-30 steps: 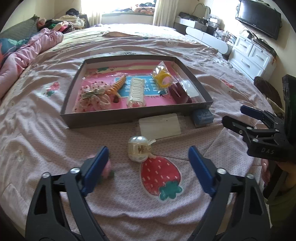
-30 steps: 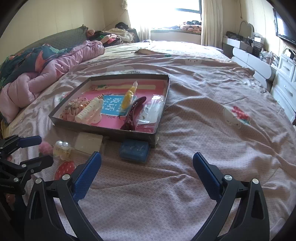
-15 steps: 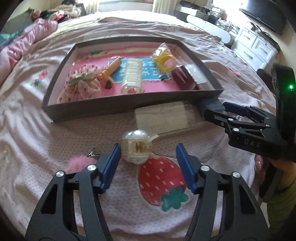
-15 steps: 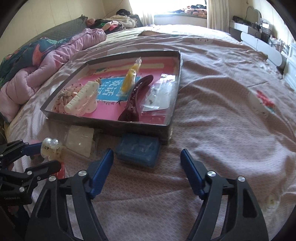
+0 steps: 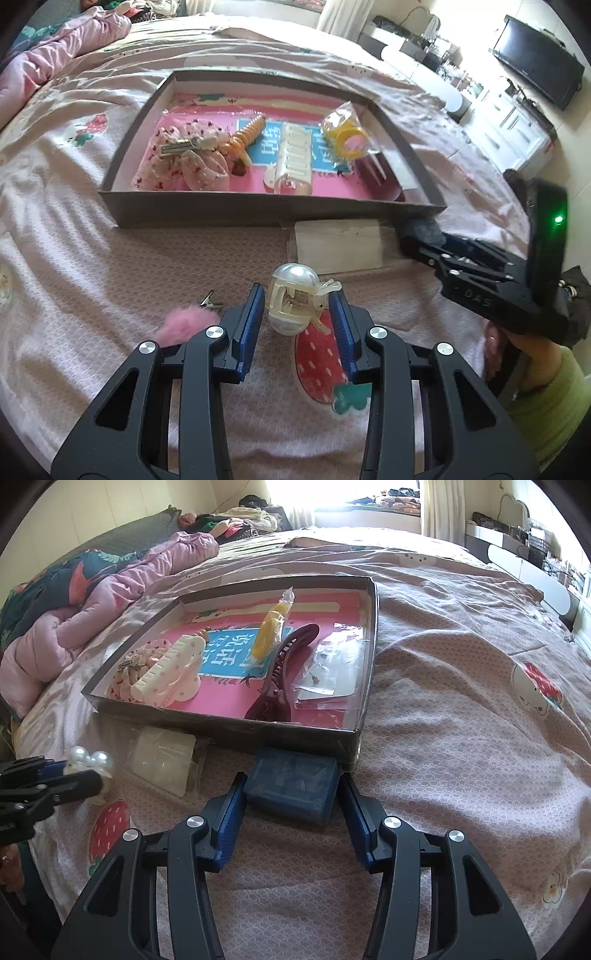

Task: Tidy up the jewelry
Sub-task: 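Grasp the pearl claw clip with the left tool while the right tool grasps the blue box, then carry the pearl clip into the tray with the left tool while the right tool carries the blue box there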

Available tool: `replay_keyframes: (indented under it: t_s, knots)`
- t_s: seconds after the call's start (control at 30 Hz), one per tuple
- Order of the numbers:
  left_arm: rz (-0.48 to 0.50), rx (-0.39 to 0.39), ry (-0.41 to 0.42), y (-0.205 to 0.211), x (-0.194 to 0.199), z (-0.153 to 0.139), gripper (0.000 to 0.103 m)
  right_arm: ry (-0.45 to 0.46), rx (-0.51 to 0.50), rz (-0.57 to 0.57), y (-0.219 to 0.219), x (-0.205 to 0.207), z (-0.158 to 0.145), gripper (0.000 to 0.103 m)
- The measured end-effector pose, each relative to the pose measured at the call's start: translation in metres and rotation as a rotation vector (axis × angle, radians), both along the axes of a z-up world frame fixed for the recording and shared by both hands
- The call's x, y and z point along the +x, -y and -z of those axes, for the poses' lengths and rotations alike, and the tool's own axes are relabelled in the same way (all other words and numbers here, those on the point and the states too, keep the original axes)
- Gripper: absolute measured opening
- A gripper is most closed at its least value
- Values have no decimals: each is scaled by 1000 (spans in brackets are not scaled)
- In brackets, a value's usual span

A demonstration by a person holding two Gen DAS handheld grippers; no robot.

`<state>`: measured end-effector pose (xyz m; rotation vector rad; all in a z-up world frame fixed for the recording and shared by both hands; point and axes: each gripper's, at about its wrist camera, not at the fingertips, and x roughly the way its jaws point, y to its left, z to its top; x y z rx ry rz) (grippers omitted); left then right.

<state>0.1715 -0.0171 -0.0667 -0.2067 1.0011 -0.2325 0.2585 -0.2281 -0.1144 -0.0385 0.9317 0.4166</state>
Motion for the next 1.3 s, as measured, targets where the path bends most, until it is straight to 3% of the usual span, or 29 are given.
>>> replay_keyframes:
  t_s: [0.27,0.6,0.97,1.3]
  knots:
    - [-34,-49,38,-18,-7,-19,28,9,5,9,10,-10,-6,48]
    - [-111,-67,88,-50,-12,-40,28,58,25,-4,16,-32,-34,48]
    - [-167,-56,121,-74,-17,-48,28,124,52,-83,-15,-44,-72,48]
    - [-190,-48,142,-91,-13,-53,28,142,58,-136,-50,-39,-84,48]
